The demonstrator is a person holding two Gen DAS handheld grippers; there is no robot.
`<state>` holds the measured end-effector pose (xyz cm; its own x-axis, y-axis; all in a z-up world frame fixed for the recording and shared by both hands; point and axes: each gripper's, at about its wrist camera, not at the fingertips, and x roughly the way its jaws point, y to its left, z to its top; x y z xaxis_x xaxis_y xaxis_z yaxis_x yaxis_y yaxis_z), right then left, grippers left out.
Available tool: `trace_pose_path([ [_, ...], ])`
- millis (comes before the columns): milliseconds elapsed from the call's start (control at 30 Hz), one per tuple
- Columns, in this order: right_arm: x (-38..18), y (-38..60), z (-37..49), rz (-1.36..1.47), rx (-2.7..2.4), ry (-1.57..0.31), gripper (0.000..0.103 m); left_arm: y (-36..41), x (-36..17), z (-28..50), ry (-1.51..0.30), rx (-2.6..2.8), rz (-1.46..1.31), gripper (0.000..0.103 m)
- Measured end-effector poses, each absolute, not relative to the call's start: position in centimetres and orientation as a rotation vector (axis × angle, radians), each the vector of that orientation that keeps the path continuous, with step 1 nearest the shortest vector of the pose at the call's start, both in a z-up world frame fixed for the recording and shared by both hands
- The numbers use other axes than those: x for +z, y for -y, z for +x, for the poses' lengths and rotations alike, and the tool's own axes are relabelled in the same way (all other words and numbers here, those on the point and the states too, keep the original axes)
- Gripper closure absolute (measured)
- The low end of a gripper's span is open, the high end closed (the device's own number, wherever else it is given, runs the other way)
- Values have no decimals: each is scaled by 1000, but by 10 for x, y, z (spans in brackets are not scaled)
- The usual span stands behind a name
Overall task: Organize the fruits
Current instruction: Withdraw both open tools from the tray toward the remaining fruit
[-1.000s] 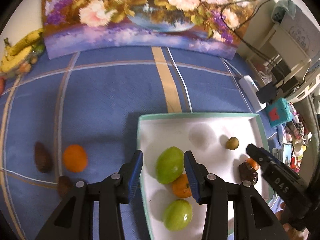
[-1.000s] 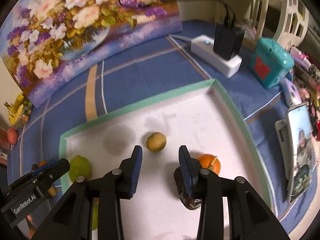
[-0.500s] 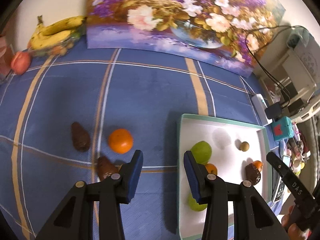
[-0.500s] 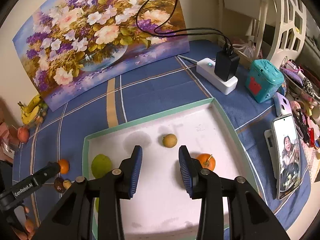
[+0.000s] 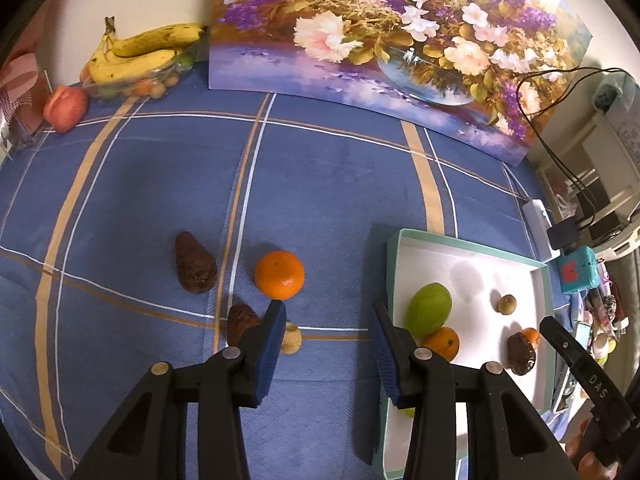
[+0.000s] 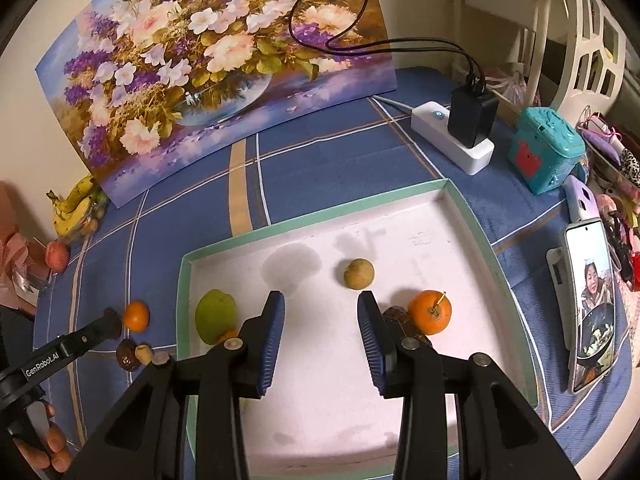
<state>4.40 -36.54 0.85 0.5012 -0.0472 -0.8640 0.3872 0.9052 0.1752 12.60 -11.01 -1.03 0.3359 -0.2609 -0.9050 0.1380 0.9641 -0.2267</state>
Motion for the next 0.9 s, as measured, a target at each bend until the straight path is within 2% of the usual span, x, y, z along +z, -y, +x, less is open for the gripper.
trace_pose_path([
  [200, 5, 368, 45, 373, -267, -1025, 64, 116, -16, 127, -1216, -248, -91, 56],
  [233, 4, 368, 45, 370, -263, -1029, 63, 117, -18, 127, -1221, -242, -85, 49],
  [267, 3, 367, 46, 368, -262, -1033, 60, 117, -19, 127, -1223, -235, -80, 44],
  [300, 2, 367, 46, 364, -262, -1037, 53, 117, -21, 127, -1224, -221, -71, 38],
  [400, -2, 365, 49, 342, -259, -1050, 39, 115, -26, 127, -1228, -187, -48, 36],
  [567, -9, 362, 53, 328, -241, -1072, 28, 106, -34, 128, -1235, -138, -65, 25],
  [700, -11, 359, 55, 298, -234, -1077, 26, 98, -39, 127, -1238, -100, -90, 16],
  [767, -11, 358, 56, 294, -230, -1078, 21, 95, -40, 128, -1239, -89, -101, 14],
  [800, -12, 358, 56, 293, -230, -1079, 15, 94, -40, 128, -1237, -82, -106, 12],
  [900, -12, 358, 56, 292, -230, -1072, 15, 88, -40, 126, -1225, -47, -122, 5],
])
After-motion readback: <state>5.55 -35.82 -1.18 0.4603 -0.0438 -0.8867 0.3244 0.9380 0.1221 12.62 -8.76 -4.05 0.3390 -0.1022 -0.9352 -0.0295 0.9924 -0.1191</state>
